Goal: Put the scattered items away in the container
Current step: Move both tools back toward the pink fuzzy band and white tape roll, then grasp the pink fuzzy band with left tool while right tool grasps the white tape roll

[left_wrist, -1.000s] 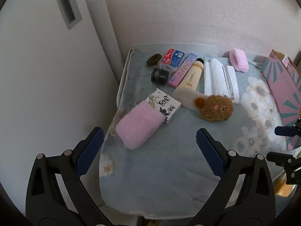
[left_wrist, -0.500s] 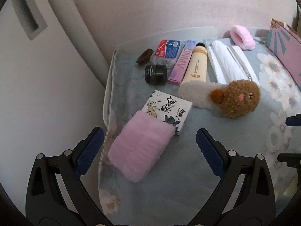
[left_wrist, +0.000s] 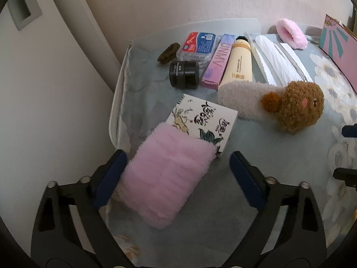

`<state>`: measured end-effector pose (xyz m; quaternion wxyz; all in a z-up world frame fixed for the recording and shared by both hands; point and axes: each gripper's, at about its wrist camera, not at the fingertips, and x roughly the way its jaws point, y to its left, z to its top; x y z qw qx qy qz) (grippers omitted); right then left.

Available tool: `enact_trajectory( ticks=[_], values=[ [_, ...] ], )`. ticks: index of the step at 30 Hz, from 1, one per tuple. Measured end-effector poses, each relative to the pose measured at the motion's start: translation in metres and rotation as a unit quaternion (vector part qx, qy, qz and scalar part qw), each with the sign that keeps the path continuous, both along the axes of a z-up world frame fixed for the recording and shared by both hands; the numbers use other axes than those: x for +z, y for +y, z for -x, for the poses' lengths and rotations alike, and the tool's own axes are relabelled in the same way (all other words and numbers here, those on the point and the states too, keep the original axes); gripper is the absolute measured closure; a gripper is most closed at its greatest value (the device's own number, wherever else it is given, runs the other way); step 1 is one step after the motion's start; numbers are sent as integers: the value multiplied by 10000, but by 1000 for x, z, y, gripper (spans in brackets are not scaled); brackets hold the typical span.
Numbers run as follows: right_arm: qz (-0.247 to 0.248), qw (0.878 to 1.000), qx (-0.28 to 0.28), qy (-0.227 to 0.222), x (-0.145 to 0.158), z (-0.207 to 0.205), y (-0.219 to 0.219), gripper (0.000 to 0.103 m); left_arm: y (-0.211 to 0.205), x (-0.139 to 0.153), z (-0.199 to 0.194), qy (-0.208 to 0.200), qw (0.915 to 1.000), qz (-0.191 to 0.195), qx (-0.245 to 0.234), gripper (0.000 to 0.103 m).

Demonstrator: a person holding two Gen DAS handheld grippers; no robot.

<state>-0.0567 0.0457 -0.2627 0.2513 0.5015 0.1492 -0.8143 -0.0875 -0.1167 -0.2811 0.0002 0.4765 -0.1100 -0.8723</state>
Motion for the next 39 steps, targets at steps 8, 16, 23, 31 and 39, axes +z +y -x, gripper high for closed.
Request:
enact_trajectory(
  ticks=[8, 16, 23, 31, 39],
  values=[
    [-133, 9995, 289, 62, -7, -8, -12, 57, -1, 0, -4, 26, 10000, 31, -26, 39],
    [-32, 9996, 290, -2, -2, -14, -17, 92, -4, 4, -7, 71, 10000, 38, 20, 60],
    [49, 9994, 336, 11, 1, -15, -18, 94, -6, 12, -7, 92, 10000, 0, 29, 61],
    [-81, 9983, 563, 157, -1, -13, -26, 94, -4, 14, -6, 107, 9999, 16, -12, 61],
    [-319, 9961, 785, 252, -4, -6, -35, 82, -4, 16, -5, 91, 10000, 13, -8, 61]
  ],
)
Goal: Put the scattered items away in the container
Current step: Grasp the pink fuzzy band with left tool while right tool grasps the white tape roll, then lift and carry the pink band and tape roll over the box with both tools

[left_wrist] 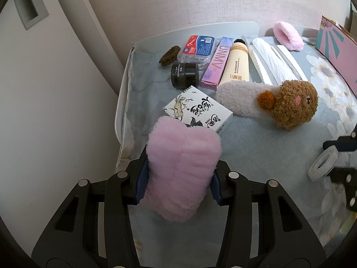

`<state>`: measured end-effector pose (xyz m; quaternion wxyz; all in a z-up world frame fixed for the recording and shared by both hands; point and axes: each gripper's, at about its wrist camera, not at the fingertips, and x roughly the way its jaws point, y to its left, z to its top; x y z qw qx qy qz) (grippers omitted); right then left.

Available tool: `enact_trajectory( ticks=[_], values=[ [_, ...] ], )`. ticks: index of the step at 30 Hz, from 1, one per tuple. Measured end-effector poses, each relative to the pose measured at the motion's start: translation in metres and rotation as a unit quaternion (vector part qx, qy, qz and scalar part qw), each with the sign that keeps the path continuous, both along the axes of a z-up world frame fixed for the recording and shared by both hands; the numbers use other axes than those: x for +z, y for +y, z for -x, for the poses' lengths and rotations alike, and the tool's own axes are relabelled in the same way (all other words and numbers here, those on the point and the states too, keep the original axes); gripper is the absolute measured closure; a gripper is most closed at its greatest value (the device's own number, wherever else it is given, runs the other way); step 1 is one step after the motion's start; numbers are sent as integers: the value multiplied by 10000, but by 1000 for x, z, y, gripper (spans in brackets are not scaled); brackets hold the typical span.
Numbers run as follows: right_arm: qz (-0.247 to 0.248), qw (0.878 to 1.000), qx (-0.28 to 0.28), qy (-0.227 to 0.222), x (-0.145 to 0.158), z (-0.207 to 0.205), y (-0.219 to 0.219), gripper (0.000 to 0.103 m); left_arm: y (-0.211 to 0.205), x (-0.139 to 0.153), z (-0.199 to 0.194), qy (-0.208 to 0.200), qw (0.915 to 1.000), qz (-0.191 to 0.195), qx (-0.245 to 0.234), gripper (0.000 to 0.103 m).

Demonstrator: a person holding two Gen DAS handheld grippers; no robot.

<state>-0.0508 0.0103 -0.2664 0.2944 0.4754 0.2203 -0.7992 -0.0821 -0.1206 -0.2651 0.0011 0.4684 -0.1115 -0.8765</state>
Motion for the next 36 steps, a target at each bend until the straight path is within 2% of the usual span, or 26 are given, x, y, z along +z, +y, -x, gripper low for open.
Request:
enact_trajectory(
  ticks=[4, 10, 13, 15, 20, 21, 22, 25, 28, 32, 36],
  values=[
    [-46, 9996, 263, 125, 2, -2, -4, 61, 0, 0, 0, -20, 10000, -13, -1, 61],
    [-53, 9977, 636, 245, 4, -2, -12, 61, 0, 0, 2, -58, 10000, -66, -8, 60],
    [147, 9968, 786, 77, 3, 2, -14, 61, -2, 1, 3, -75, 9999, -149, 5, 65],
    [194, 9967, 788, 13, 3, 3, -14, 68, -2, 2, 3, -79, 9999, -134, 30, 66],
    [191, 9971, 730, -64, 4, 1, -13, 69, -1, 7, 2, -61, 9999, -110, 62, 66],
    [224, 9970, 724, -150, 4, 1, -12, 73, -1, 7, 1, -71, 9999, -110, 61, 66],
    [254, 9969, 713, -233, 4, 1, -11, 94, 0, 8, 1, -74, 9999, -91, 55, 66],
    [362, 9962, 684, -407, 2, 1, -10, 94, 0, 9, 0, -48, 9999, -105, 50, 66],
    [358, 9967, 627, -368, 2, 0, -9, 94, 0, 11, 0, -15, 9999, -132, 57, 66],
    [604, 9965, 421, -407, 10, 2, -2, 94, 0, 19, -1, 44, 9998, -167, 83, 66],
    [739, 9961, 265, -392, 24, 4, 3, 94, 2, 34, 3, -68, 9998, -134, 165, 66]
  ],
)
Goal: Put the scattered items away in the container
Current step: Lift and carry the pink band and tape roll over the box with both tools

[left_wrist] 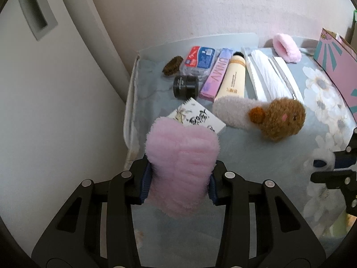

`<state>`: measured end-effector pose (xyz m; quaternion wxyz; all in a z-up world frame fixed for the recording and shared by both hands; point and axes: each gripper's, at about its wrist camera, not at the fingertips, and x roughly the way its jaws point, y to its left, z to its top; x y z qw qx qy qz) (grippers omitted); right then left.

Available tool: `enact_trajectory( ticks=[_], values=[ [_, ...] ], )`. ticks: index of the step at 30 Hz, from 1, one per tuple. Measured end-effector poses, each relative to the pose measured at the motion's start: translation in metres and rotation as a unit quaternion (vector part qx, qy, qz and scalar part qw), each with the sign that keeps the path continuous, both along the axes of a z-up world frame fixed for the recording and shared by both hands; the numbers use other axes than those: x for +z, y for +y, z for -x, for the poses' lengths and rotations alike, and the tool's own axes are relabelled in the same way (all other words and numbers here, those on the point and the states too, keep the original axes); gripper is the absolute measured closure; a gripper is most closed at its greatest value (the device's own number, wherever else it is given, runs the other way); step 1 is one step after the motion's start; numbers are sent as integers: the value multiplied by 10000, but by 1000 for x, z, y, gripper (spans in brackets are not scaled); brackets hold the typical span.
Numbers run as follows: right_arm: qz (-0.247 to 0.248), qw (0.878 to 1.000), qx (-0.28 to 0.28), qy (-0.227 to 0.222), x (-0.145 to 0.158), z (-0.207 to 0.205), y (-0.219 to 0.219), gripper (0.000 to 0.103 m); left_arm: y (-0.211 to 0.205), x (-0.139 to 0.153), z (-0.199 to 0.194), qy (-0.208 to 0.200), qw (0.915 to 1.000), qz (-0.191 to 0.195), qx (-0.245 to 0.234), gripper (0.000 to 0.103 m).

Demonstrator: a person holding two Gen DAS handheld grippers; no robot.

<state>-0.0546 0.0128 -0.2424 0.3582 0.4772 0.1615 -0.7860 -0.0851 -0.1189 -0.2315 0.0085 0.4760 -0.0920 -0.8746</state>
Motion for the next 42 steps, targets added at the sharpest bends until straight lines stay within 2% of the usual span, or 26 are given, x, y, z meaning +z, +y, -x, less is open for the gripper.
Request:
enact_trajectory(
  ticks=[6, 9, 15, 20, 23, 27, 32, 35, 42],
  values=[
    [504, 9969, -608, -46, 53, 14, 19, 94, 14, 56, 7, 66, 9998, -173, 103, 66],
    [551, 9930, -1040, 86, 88, 19, 39, 94, 34, 87, 15, 46, 9996, -268, -69, 66],
    [252, 9812, -1820, 591, 148, 17, 93, 94, 107, 147, 33, 194, 9963, -508, -662, 66],
    [20, 9644, -2488, 897, 174, 8, 145, 94, 187, 174, 44, 392, 9890, -623, -1281, 66],
    [-56, 9500, -2985, 914, 180, -1, 189, 94, 239, 177, 50, 390, 9827, -727, -1656, 66],
    [-209, 9334, -3507, 732, 169, -14, 240, 94, 311, 170, 58, 256, 9756, -798, -2029, 66],
    [-425, 9191, -3903, 333, 141, -12, 287, 94, 373, 148, 72, -76, 9730, -901, -2121, 65],
    [-415, 9141, -4034, 57, 124, -9, 305, 94, 403, 136, 75, -191, 9730, -841, -2142, 65],
    [-480, 9184, -3926, -86, 107, -1, 322, 94, 440, 113, 90, -369, 9734, -694, -2154, 65]
  ],
)
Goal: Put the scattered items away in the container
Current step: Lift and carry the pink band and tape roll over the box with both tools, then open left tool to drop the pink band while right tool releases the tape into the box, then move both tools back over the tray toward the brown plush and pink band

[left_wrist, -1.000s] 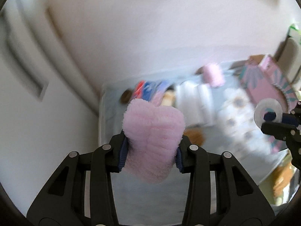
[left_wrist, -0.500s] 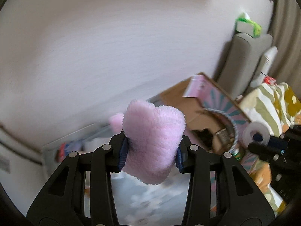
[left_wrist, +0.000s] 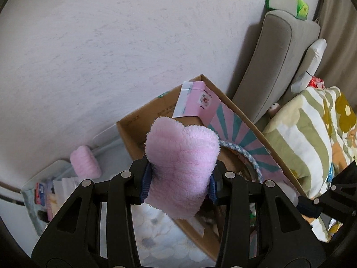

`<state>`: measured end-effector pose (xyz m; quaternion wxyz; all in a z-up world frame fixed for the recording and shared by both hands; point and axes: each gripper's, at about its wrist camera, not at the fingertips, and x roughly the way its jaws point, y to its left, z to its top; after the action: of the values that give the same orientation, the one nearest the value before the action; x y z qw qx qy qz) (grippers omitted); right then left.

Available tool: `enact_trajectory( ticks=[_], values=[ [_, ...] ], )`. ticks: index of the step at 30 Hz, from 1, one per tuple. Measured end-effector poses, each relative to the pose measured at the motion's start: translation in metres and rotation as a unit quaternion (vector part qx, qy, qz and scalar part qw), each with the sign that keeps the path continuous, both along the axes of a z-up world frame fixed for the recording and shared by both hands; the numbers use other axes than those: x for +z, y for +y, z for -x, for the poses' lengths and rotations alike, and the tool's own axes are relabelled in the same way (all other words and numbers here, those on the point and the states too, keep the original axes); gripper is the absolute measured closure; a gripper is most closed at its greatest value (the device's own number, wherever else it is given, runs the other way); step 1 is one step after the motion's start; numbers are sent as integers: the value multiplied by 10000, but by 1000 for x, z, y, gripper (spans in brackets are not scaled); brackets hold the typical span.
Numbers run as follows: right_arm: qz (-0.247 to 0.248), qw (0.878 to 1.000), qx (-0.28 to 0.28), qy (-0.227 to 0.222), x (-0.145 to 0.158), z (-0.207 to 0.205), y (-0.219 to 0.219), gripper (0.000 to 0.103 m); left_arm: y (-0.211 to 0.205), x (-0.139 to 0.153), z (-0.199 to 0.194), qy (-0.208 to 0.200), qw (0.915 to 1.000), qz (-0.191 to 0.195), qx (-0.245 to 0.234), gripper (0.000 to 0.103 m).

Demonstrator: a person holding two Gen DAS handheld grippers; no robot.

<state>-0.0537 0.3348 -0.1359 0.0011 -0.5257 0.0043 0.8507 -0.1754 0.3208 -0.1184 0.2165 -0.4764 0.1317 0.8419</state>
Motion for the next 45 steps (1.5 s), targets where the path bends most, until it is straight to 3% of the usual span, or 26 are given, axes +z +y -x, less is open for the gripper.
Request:
enact_trajectory(
  ticks=[7, 8, 9, 10, 12, 14, 16, 18, 27, 36, 41, 45],
  values=[
    [76, 9999, 0, -144, -14, 9, 13, 94, 12, -17, 15, -132, 9999, 40, 88, 62],
    [67, 9998, 7, -182, -17, 10, 14, 94, 13, -20, 17, -144, 9998, 43, 97, 56],
    [65, 9997, 8, -221, -20, 11, 15, 94, 14, -23, 18, -155, 9998, 50, 107, 44],
    [84, 9997, 11, -248, -22, 12, 16, 94, 14, -24, 19, -155, 9998, 61, 119, 25],
    [184, 9994, 3, -292, -26, 12, 18, 93, 17, -27, 20, -72, 9997, 187, 168, 2],
    [196, 9992, -29, -350, -29, 13, 19, 85, 17, -27, 20, -26, 9997, 207, 150, 1],
    [124, 9992, -40, -369, -31, 13, 18, 63, 19, -28, 20, -72, 9996, 238, 113, 1],
    [80, 9995, -35, -316, -31, 12, 17, 53, 19, -29, 21, -108, 9996, 236, 111, 1],
    [62, 9995, 12, -300, -29, 9, 12, 52, 15, -26, 17, -159, 9996, 132, 176, 1],
    [45, 9998, -11, -184, -17, 5, 5, 52, -14, -2, 9, -7, 9992, 23, 396, 1],
    [-66, 9999, 91, -34, -1, 2, -10, 52, -58, 22, -1, 180, 9974, -37, 695, 1],
    [-126, 9996, 224, 137, 15, 2, -28, 52, -118, 38, -22, 440, 9925, 49, 1136, 1]
  ],
)
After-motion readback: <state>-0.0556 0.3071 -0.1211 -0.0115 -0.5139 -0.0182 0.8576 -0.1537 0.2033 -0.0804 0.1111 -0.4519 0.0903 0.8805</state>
